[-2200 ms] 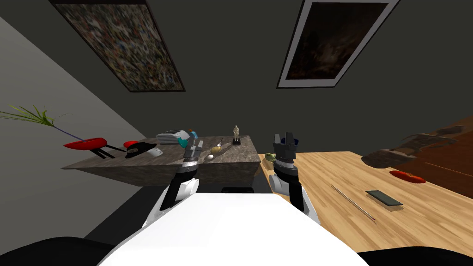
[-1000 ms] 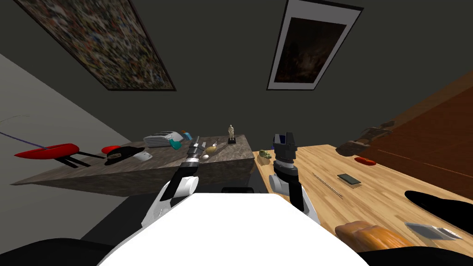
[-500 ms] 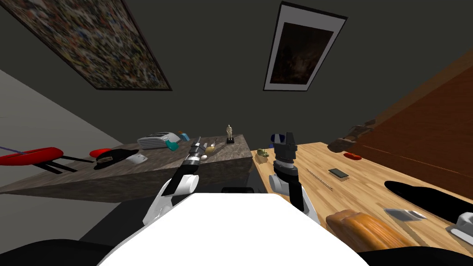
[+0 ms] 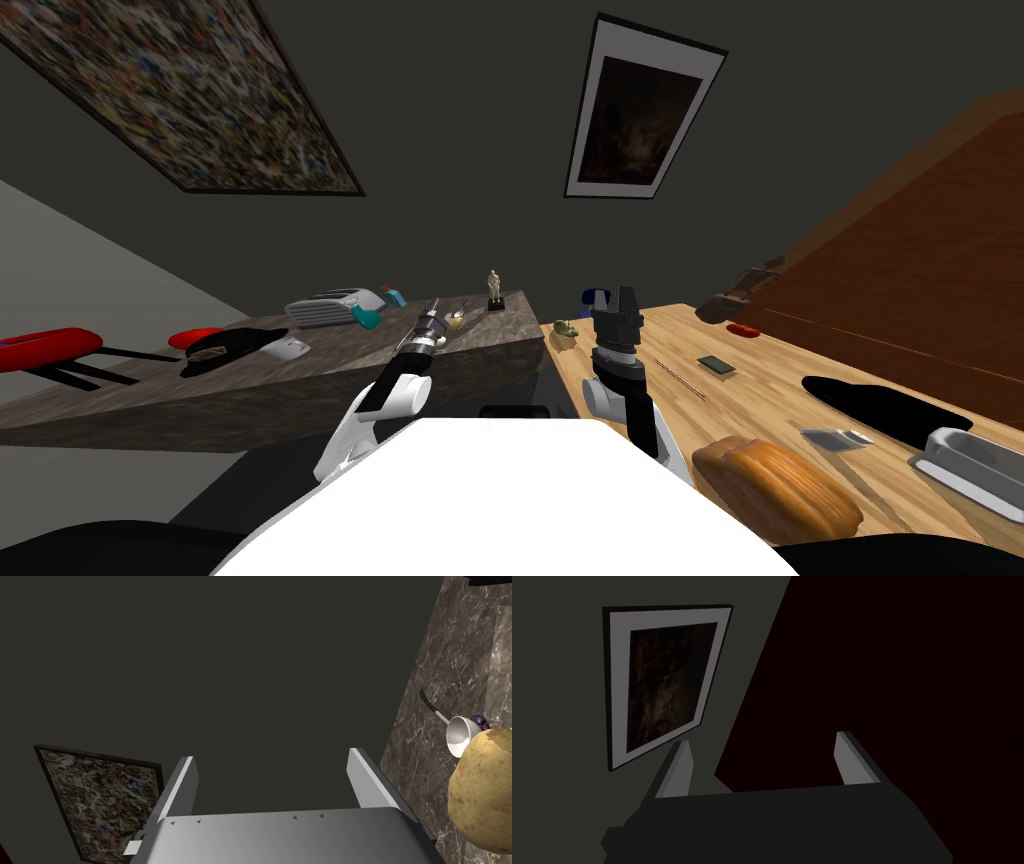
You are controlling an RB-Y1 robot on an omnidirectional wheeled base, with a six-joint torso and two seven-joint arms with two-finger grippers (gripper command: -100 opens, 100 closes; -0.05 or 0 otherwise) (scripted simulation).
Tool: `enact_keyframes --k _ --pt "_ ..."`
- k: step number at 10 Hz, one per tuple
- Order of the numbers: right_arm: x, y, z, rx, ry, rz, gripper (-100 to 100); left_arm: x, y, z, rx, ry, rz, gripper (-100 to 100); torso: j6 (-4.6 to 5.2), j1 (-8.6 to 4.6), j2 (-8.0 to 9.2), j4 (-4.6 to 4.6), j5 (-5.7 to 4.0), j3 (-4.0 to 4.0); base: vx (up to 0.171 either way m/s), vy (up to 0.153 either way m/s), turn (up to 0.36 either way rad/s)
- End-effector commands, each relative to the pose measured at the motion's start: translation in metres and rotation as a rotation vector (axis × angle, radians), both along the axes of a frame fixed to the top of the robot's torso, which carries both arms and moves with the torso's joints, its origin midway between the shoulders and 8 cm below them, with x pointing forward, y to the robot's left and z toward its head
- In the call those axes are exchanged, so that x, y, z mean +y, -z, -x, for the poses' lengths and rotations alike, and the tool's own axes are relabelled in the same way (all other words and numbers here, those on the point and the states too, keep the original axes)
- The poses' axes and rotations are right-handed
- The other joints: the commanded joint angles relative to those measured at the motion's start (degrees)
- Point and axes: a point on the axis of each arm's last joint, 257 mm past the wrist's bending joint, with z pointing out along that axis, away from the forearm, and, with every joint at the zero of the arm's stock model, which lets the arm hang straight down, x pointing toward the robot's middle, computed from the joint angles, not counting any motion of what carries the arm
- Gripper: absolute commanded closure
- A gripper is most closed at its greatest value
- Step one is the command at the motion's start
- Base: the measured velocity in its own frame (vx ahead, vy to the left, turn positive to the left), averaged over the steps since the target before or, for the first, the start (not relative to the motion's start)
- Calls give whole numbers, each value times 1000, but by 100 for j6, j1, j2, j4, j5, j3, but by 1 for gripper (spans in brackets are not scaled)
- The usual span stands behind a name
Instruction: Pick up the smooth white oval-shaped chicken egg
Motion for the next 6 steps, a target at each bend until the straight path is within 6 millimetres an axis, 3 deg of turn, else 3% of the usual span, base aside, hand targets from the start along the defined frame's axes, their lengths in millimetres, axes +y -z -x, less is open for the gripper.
enact_keyframes --k 1,6 --pt "0 0 0 0 0 0 0 1 5 0 25 -3 6 -100 0 0 0 0 0 0 -9 5 12" --pt "0 0 0 0 0 0 0 3 29 -8 128 -8 54 -100 0 7 -2 0 2 -1 -14 21 -50"
